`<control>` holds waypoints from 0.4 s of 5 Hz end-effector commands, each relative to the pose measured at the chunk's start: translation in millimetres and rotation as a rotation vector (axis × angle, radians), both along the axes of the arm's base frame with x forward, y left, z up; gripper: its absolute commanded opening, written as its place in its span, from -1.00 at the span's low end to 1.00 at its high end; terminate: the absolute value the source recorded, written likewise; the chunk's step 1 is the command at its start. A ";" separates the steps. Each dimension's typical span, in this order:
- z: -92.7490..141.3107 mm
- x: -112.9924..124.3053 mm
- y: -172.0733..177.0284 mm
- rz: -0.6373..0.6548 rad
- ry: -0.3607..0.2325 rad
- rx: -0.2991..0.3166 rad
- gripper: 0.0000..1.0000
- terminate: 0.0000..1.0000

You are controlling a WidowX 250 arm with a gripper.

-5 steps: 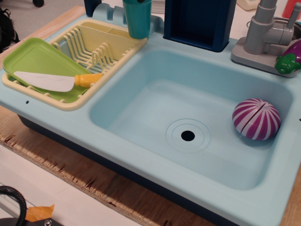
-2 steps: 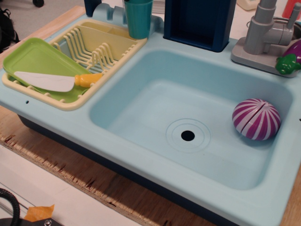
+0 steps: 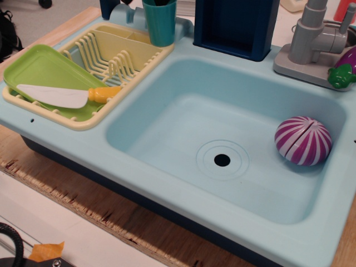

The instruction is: Put cup from counter or drying rack into sink

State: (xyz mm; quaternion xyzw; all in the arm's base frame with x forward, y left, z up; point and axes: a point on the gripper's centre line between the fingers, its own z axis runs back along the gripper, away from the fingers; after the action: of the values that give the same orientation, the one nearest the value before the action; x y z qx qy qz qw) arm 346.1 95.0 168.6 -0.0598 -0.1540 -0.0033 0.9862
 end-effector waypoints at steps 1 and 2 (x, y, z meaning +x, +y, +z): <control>-4.6 -6.2 -1.5 0.039 0.006 -0.030 -1.00 -1.00; -7.4 -17.1 -8.6 0.056 0.019 -0.051 -1.00 -1.00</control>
State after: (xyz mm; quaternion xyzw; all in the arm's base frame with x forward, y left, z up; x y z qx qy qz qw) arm 321.6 81.0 148.4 -0.0909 -0.1164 0.0370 0.9883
